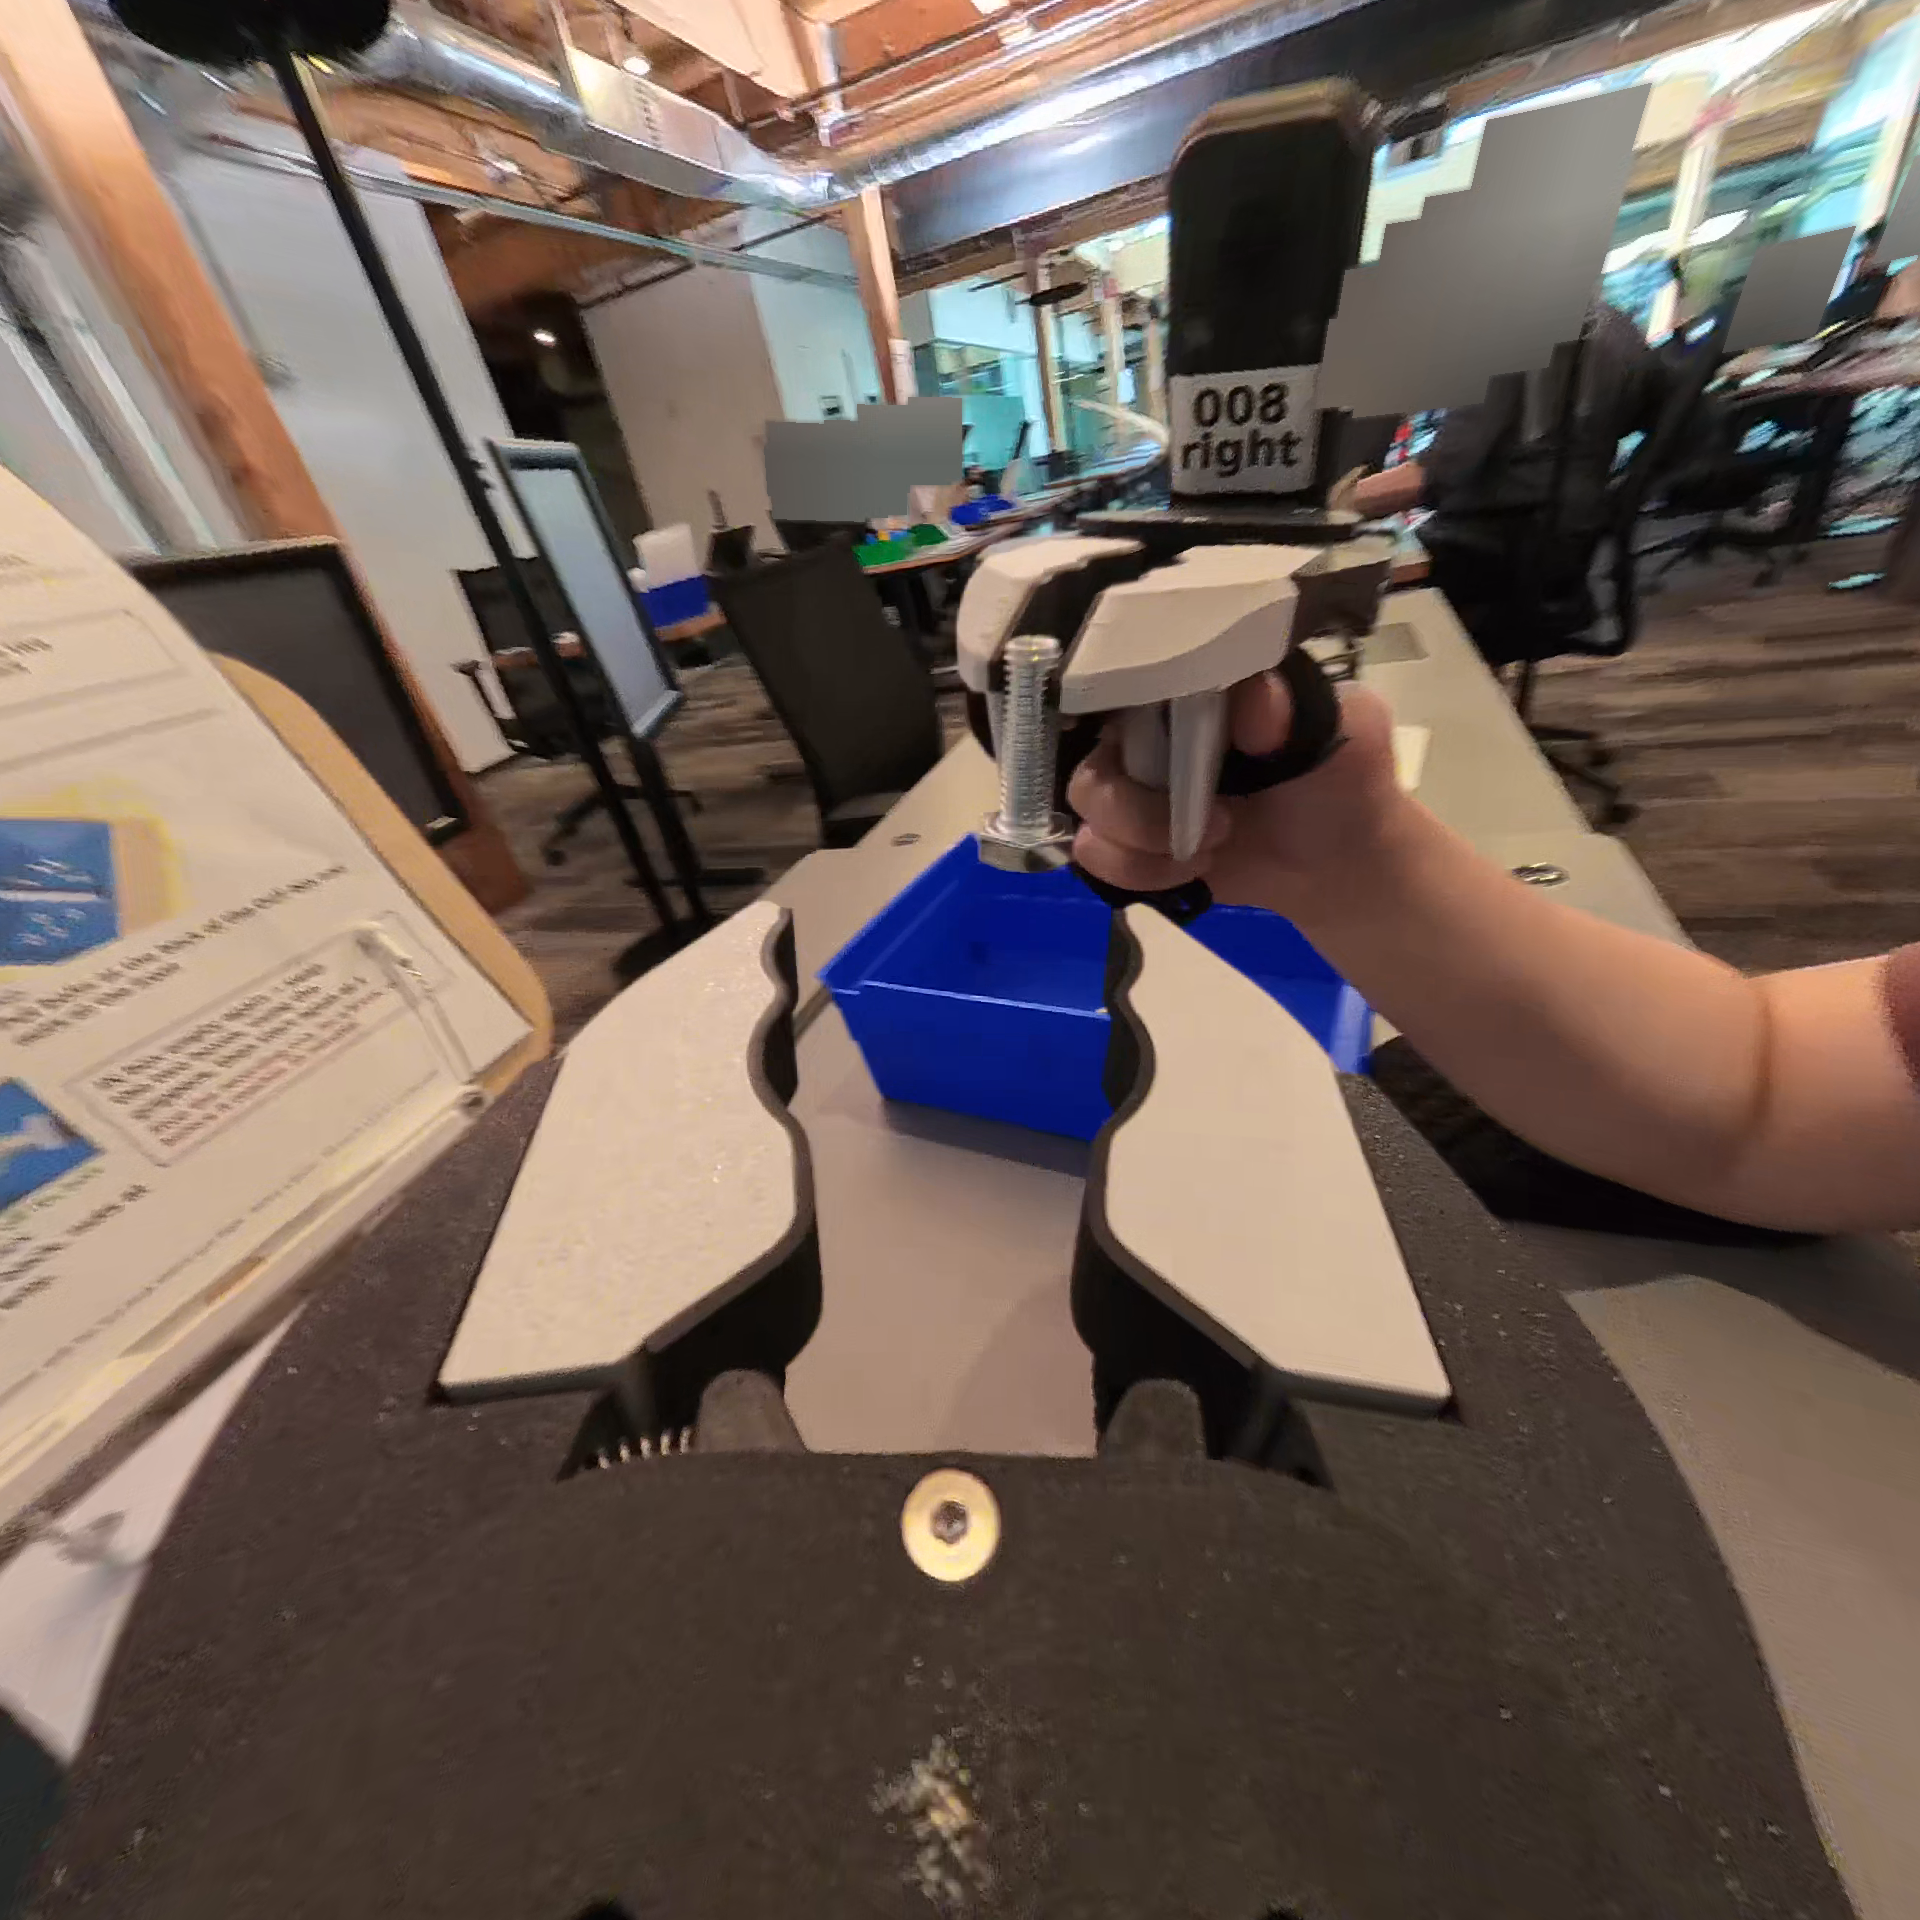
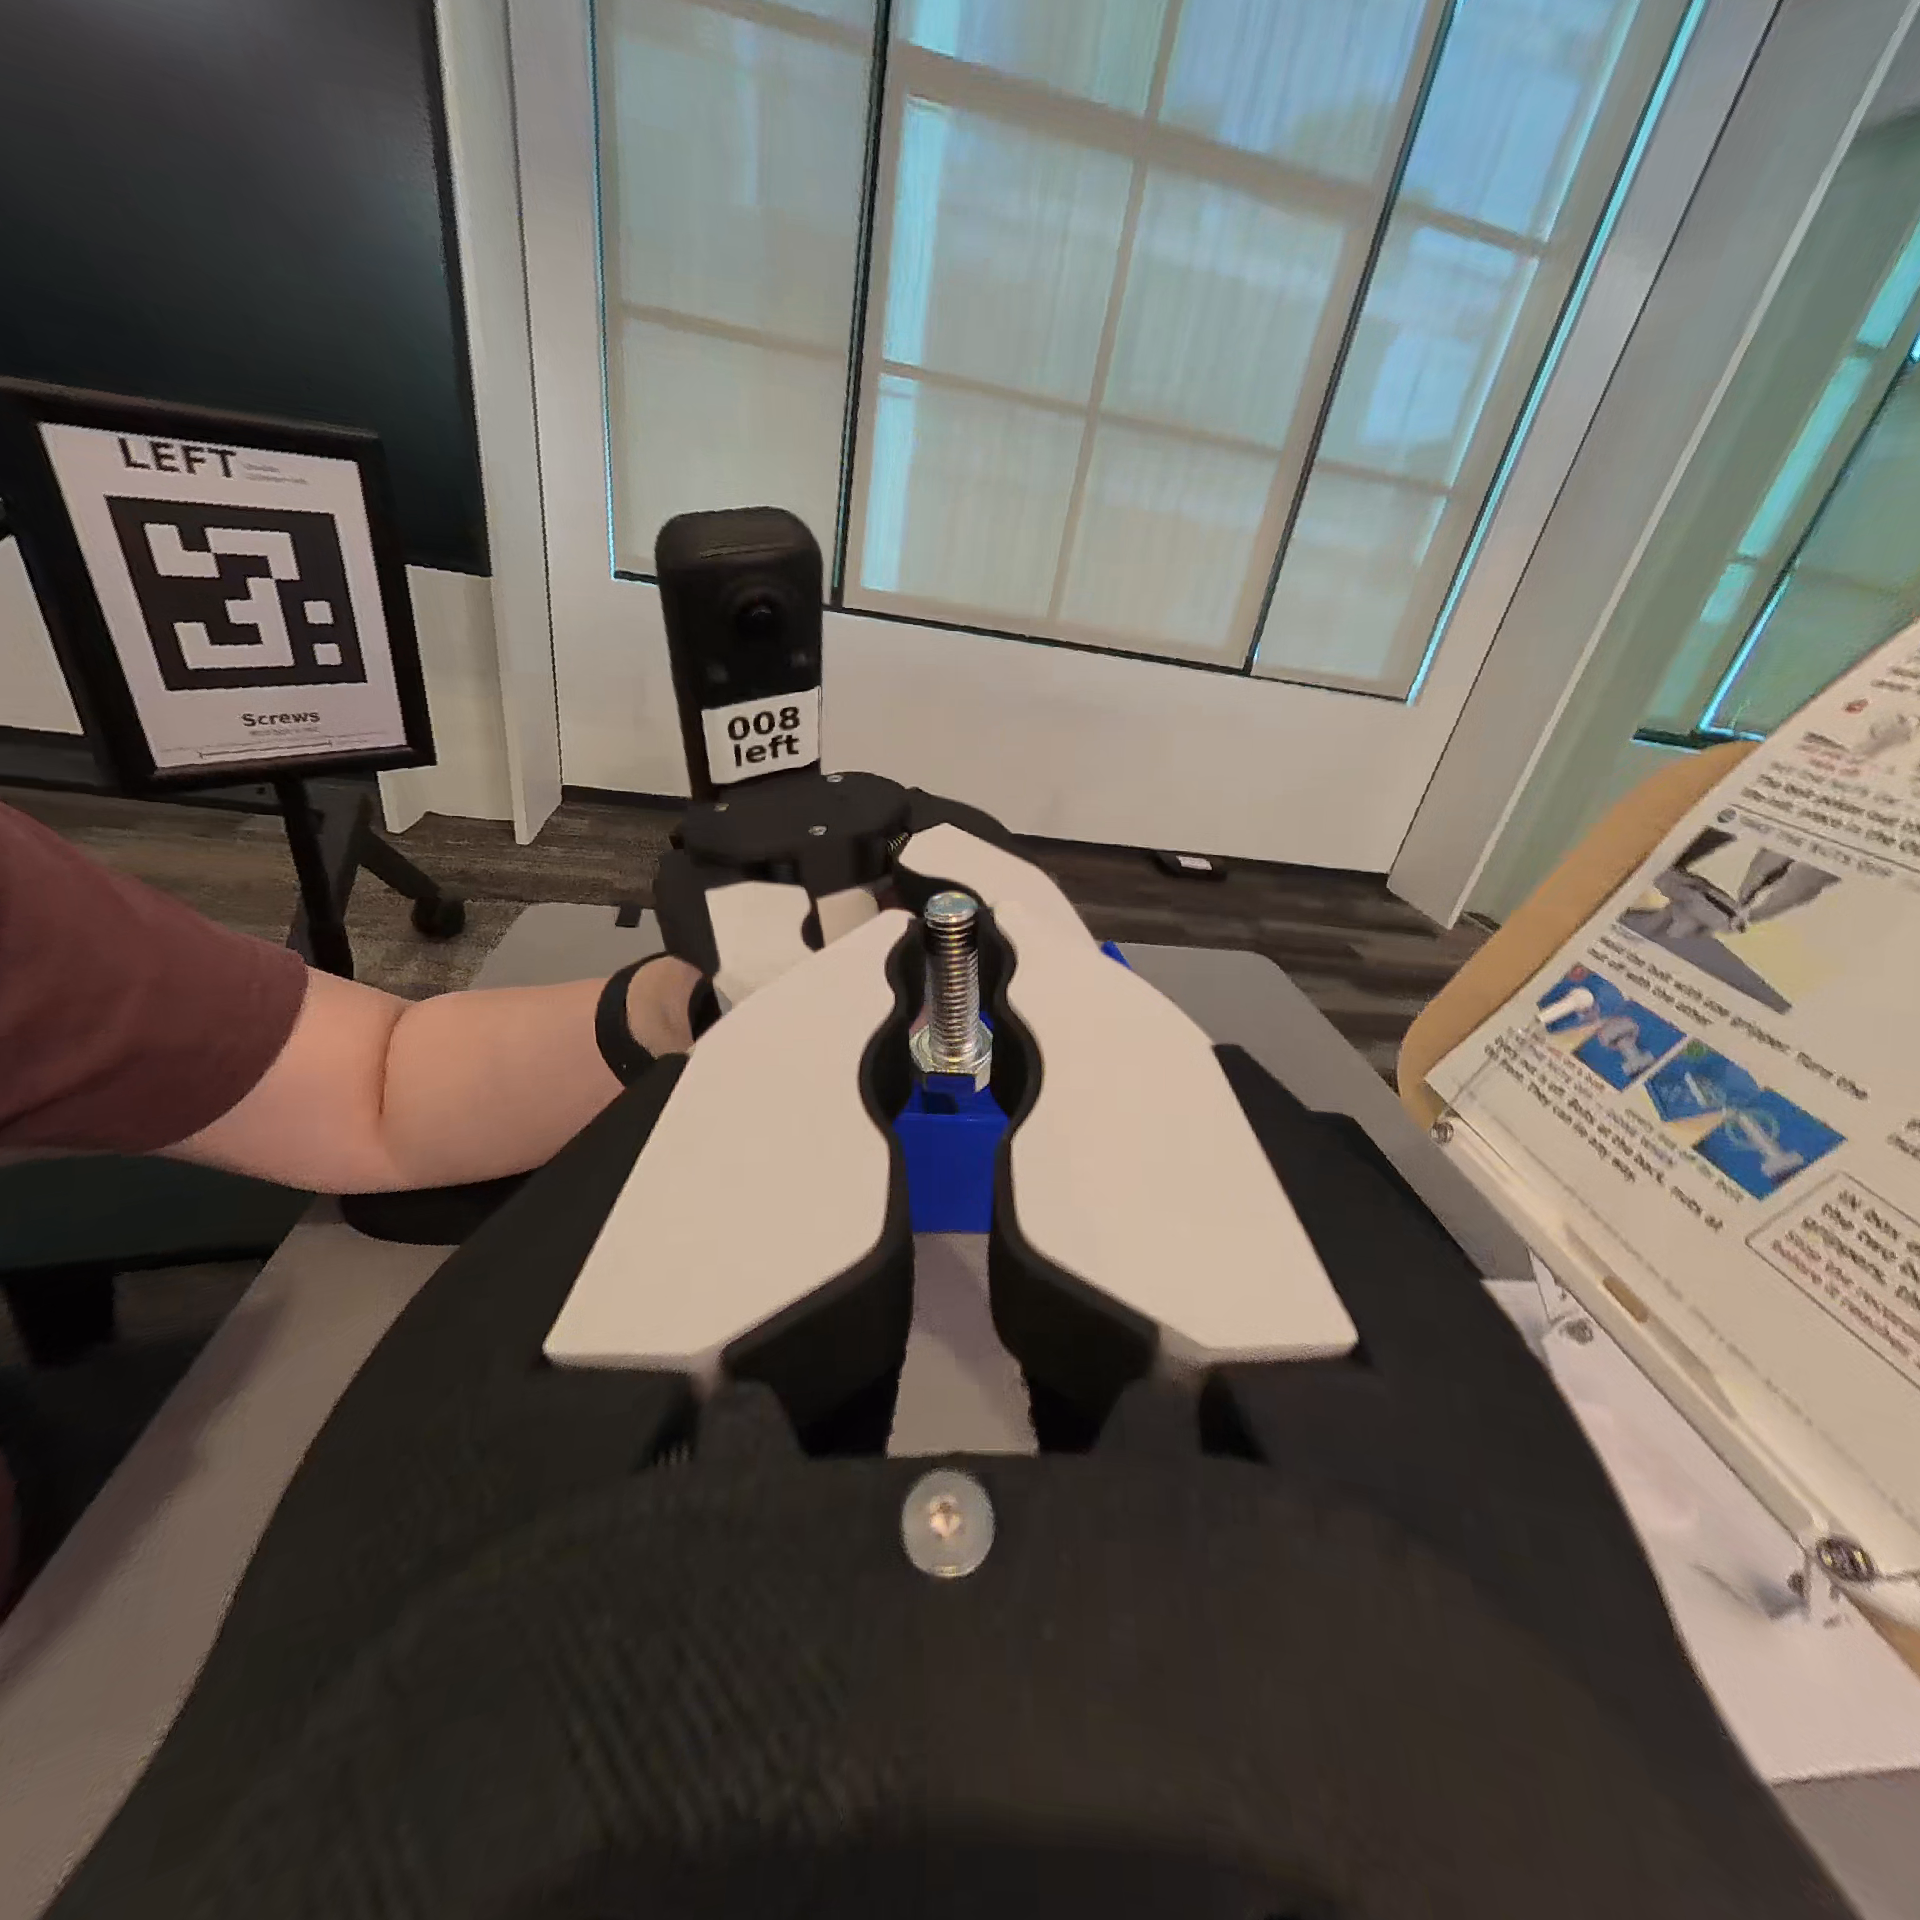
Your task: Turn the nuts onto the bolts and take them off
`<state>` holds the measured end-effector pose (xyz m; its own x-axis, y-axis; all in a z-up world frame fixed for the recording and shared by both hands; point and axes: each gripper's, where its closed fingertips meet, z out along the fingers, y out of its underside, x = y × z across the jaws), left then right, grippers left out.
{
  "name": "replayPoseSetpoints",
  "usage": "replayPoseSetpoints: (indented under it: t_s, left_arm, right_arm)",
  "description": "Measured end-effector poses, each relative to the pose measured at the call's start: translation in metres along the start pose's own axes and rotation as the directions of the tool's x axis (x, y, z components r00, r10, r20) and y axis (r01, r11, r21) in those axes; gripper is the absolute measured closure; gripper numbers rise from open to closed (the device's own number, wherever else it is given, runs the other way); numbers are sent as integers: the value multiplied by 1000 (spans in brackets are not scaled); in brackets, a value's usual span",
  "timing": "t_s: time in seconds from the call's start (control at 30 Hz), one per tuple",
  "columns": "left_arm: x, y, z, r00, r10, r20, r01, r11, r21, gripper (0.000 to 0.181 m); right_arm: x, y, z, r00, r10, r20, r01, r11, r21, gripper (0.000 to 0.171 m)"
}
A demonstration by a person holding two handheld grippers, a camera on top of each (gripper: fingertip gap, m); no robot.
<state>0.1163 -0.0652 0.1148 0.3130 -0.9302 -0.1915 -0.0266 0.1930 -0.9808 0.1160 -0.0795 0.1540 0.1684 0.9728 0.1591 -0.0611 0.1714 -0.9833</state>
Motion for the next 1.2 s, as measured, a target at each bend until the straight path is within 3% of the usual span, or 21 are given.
replayPoseSetpoints:
  t_s: [0.1,0.33,0.83,1.2]
  left_arm:
    - [5,2,4,998,57,35,-55,998,-35,127]
    - [13,3,8,1000,2,-9,-2,999,-36,135]
    - [20,5,8,996,85,-20,-86,995,-52,166]
    - [17,6,10,993,114,22,-112,991,-72,167]
  right_arm:
    - [-8,1,7,999,-45,18,45,999,6,161]
    - [-20,7,19,994,-91,60,91,996,2,161]
    - [-22,8,21,994,-64,89,62,998,35,161]
    - [-21,9,20,993,-61,100,58,998,38,161]
